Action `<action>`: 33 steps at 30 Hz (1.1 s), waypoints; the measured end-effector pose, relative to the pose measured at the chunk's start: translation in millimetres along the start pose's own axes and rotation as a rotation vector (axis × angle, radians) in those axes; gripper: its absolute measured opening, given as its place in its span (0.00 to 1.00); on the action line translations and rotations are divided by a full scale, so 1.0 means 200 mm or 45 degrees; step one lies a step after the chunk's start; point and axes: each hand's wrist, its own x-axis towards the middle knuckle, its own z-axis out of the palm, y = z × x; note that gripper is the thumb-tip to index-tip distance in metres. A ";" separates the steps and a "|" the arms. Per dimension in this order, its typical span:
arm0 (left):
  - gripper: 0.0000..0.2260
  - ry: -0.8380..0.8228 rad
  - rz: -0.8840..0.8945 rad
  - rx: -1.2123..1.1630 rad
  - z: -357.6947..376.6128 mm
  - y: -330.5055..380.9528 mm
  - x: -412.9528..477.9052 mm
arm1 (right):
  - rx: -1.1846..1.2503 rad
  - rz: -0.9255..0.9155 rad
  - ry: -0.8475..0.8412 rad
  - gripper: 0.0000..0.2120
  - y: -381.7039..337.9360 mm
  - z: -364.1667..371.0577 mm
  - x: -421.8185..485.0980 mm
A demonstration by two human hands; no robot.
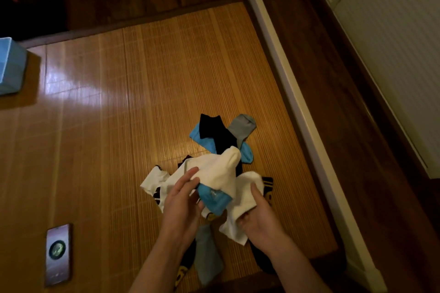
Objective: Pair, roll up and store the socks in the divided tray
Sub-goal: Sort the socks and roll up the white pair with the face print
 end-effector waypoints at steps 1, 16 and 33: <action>0.10 -0.006 -0.029 -0.007 -0.01 0.00 -0.01 | 0.016 0.035 -0.088 0.20 0.00 0.01 -0.01; 0.10 0.198 0.092 0.316 -0.15 0.24 -0.29 | -0.834 -0.692 0.213 0.16 -0.10 0.19 -0.40; 0.29 -0.550 1.290 1.722 0.19 0.48 -0.80 | -0.432 -0.424 -0.208 0.13 -0.29 0.53 -1.15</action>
